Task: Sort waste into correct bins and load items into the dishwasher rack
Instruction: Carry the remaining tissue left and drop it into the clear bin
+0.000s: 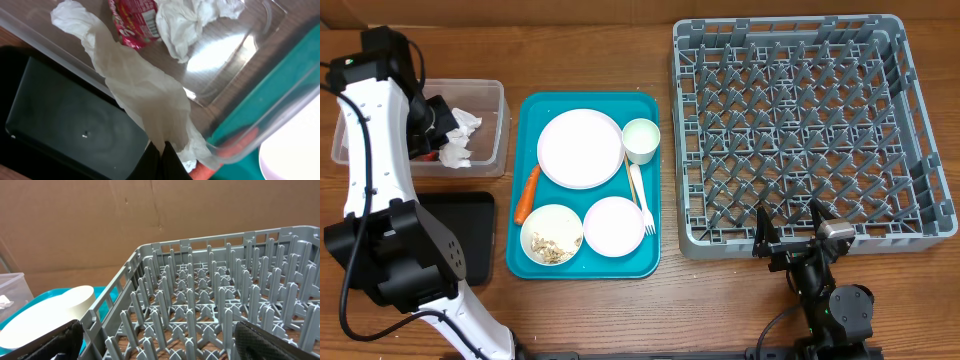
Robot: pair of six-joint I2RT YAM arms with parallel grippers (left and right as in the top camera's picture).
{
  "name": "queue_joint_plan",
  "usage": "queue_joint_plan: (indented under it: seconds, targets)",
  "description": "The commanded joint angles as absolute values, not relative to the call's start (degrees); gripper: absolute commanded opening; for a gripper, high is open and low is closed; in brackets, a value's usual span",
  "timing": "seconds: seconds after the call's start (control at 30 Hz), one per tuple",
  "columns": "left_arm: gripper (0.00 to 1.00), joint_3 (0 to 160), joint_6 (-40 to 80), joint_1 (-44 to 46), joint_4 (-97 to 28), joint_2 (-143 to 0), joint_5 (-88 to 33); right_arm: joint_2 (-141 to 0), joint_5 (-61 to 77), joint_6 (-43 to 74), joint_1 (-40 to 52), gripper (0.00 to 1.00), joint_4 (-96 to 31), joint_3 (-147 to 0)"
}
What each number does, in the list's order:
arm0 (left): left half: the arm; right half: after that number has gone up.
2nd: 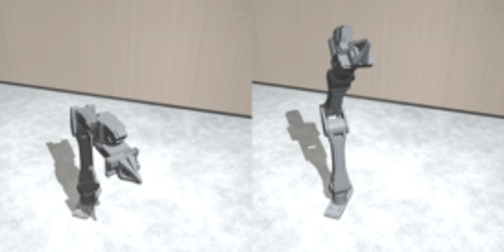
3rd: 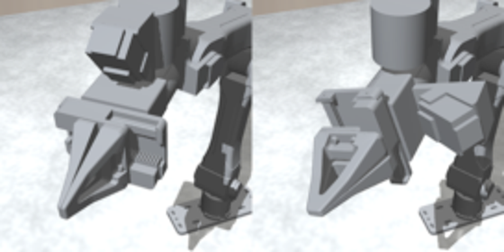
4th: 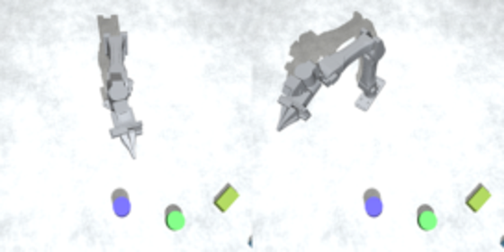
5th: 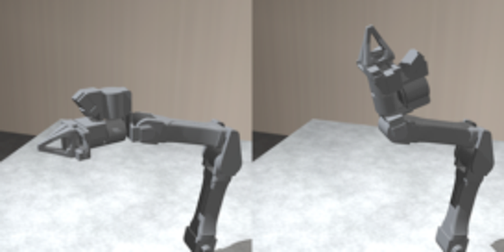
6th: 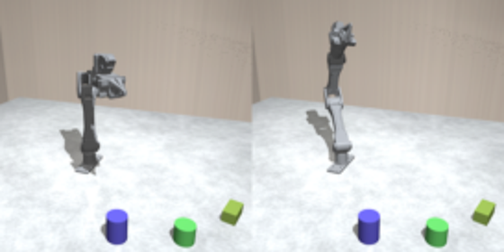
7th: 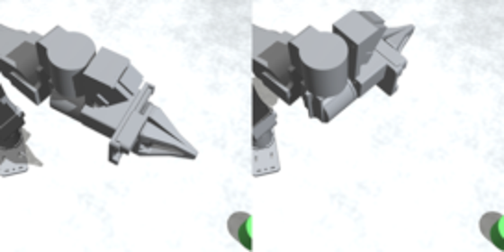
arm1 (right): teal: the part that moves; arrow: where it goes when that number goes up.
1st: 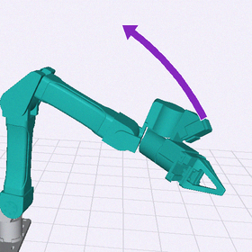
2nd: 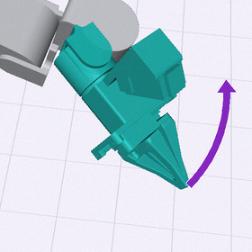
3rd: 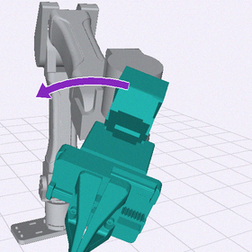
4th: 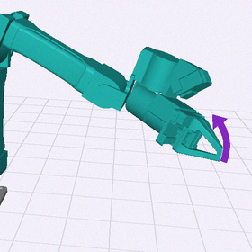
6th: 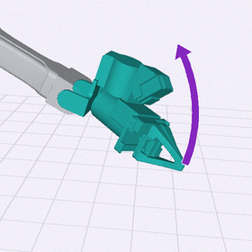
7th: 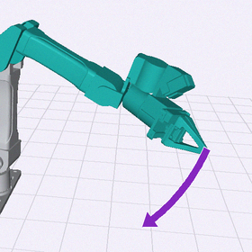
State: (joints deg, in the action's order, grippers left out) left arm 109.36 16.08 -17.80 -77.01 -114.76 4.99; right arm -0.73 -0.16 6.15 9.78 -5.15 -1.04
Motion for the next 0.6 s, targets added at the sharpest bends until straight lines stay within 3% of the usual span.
queue_joint_plan:
  seconds: [0.0,0.57]
  targets:
    - [0.04,107.9,15.3,-18.0,-75.7,-115.1,4.7,-0.2,0.1,6.0,9.6,1.0,-4.8,-0.4]
    - [0.04,103.4,15.4,-18.0,-67.2,-115.5,-1.3,-0.2,0.1,6.0,9.6,1.0,-4.8,-0.4]
